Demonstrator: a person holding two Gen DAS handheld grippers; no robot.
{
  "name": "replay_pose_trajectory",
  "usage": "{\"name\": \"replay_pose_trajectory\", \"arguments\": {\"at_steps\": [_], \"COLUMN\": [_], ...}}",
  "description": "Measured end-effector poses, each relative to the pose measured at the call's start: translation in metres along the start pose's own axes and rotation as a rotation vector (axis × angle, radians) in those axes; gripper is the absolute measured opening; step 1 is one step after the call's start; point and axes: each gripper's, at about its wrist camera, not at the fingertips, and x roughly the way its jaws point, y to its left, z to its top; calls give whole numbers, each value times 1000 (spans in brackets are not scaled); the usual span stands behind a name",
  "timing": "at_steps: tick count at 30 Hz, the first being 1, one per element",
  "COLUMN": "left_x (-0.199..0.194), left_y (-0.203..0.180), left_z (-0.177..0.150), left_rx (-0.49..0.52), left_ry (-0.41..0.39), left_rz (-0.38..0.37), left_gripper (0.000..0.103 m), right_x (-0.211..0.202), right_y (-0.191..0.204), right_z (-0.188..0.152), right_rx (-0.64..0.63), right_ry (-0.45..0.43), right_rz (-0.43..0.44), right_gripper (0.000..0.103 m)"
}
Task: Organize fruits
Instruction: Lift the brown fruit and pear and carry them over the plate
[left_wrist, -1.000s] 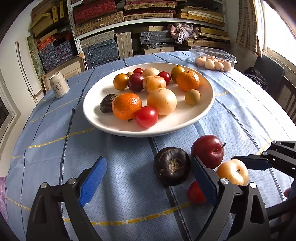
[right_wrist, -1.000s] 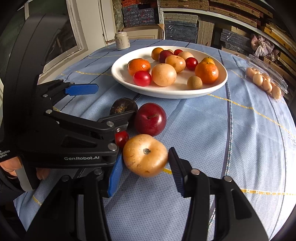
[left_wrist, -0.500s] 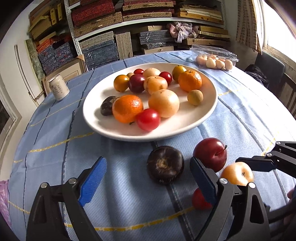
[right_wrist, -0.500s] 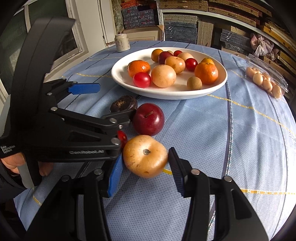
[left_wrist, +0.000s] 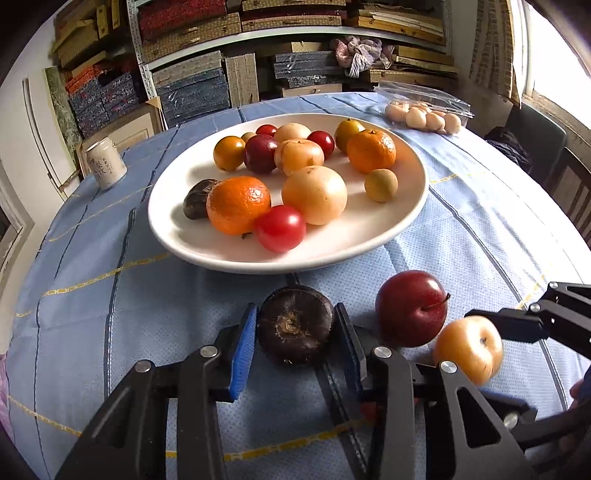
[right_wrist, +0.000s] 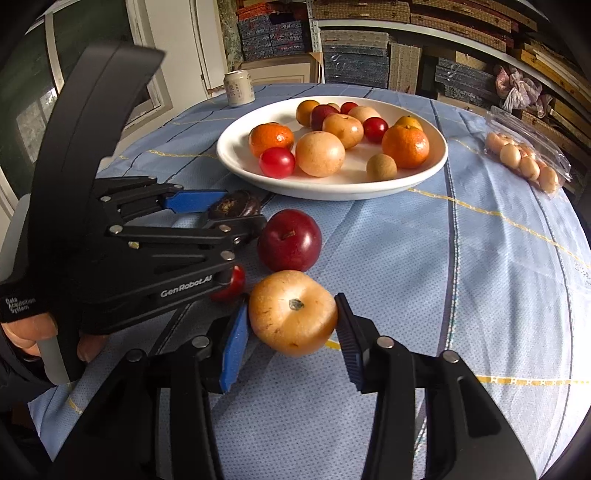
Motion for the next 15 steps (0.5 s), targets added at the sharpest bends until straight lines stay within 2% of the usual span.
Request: {"name": "replay_pose_trajectory", "arguments": {"at_steps": [15], "left_x": [-19], "left_y": [14], "left_z": [-11], "left_rx": [-34], "left_ry": [-12], "left_rz": [33], "left_gripper": [41], "right_x": [-17], "right_y": [-7], "right_z": [1], "right_rx": [17], "right_ry": [-23], "right_rz": [-8], "right_gripper": [44]}}
